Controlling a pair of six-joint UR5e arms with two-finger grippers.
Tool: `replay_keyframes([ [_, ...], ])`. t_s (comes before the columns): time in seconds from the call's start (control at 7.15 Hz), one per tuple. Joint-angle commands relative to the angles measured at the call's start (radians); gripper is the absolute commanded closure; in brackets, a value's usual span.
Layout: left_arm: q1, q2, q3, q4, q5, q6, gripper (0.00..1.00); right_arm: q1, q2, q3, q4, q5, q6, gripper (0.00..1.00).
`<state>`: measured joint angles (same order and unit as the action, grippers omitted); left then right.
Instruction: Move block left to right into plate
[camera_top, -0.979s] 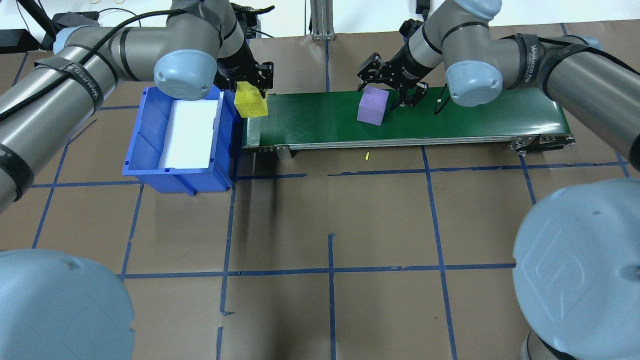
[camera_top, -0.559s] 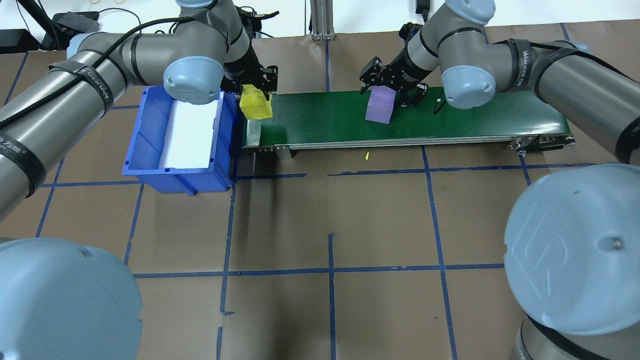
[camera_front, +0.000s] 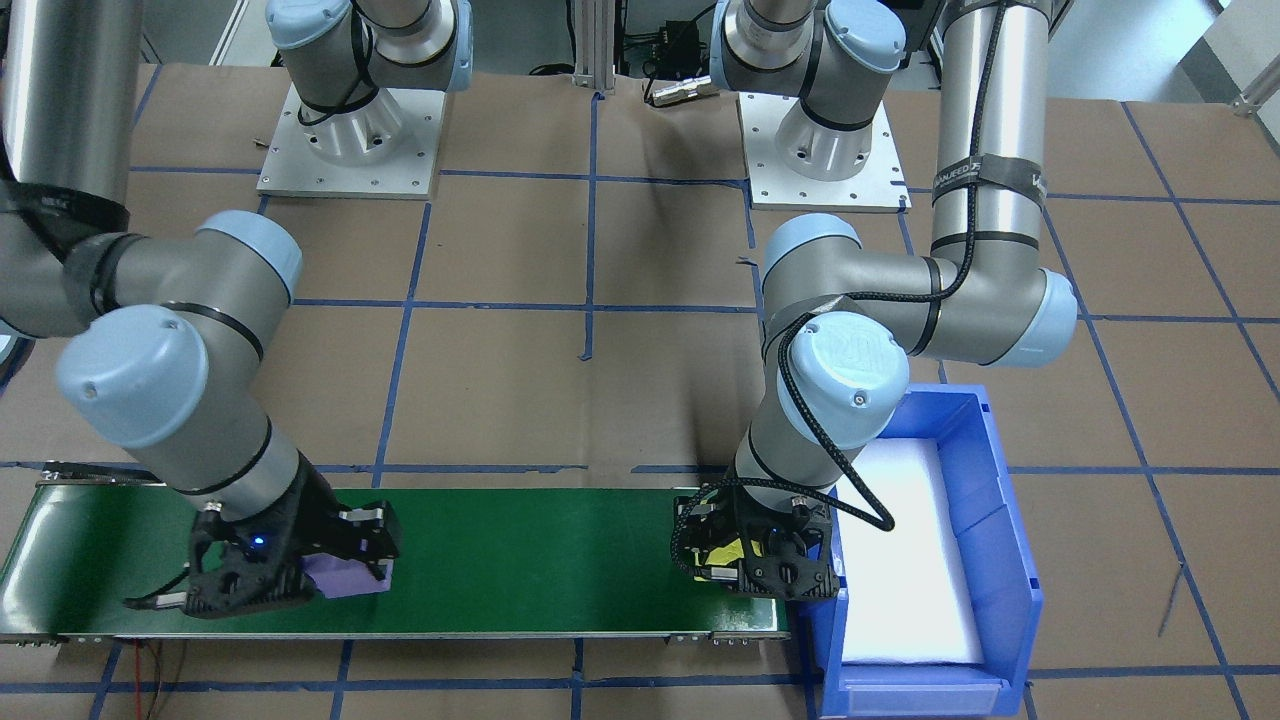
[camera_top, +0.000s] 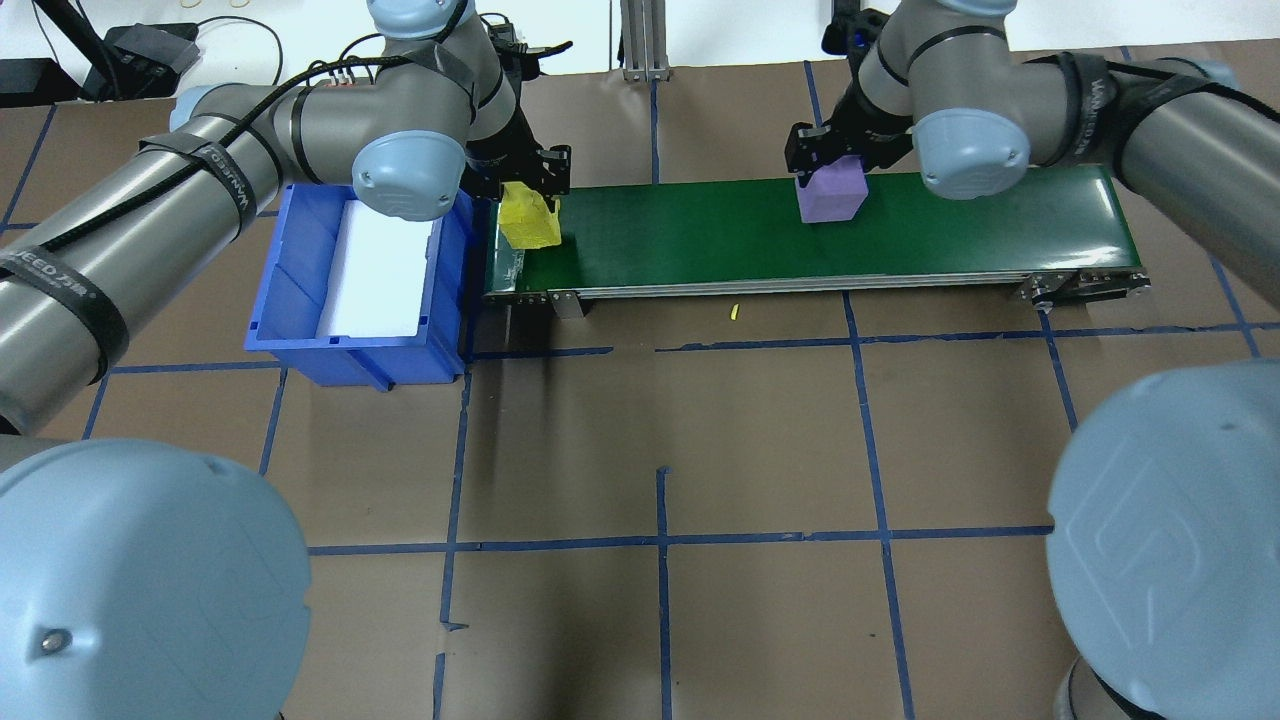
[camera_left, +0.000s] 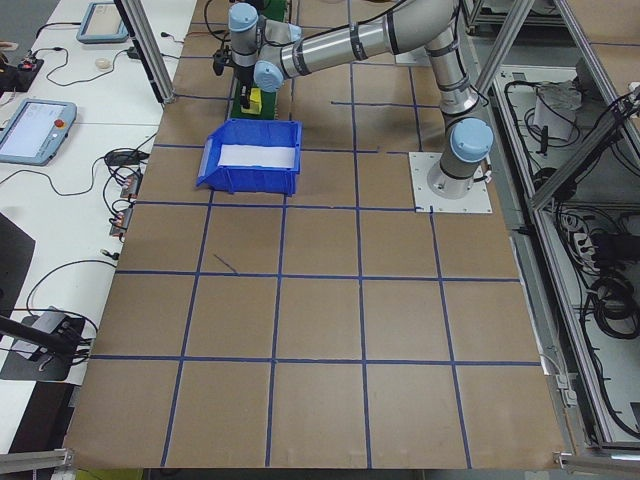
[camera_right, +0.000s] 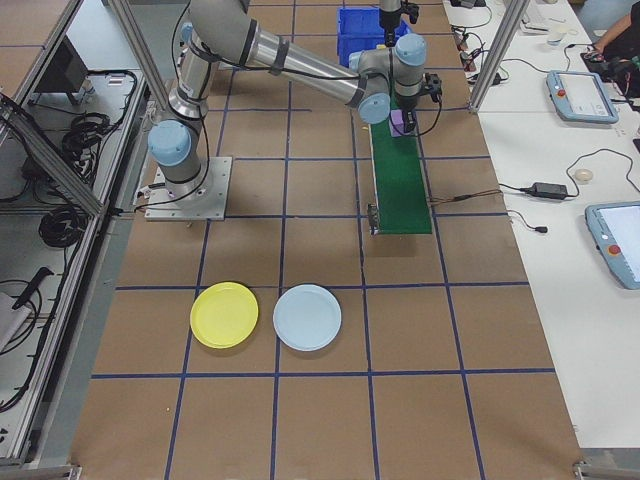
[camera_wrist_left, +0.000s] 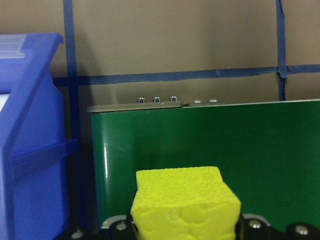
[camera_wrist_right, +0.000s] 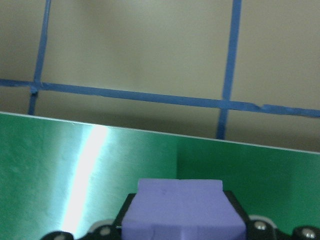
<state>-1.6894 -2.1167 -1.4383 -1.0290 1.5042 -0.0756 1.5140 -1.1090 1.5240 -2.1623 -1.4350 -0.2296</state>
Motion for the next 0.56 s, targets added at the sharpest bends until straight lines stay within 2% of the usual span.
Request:
replay_keyframes([
  [0.0, -0.003, -0.005, -0.004, 0.004, 0.001, -0.009, 0.29, -0.216, -0.163, 0.089, 0.093, -0.155, -0.451, 0.64],
  [0.14, -0.003, -0.005, -0.011, 0.01, 0.001, -0.016, 0.08, -0.362, -0.223, 0.134, 0.091, -0.204, -0.661, 0.64],
  [0.28, -0.003, 0.004, -0.025, 0.012, 0.001, -0.013, 0.0, -0.512, -0.233, 0.165, 0.088, -0.223, -0.845, 0.64],
  [0.42, -0.004, 0.055, -0.016, -0.005, 0.011, -0.016, 0.0, -0.644, -0.229, 0.2, 0.081, -0.213, -0.969, 0.65],
])
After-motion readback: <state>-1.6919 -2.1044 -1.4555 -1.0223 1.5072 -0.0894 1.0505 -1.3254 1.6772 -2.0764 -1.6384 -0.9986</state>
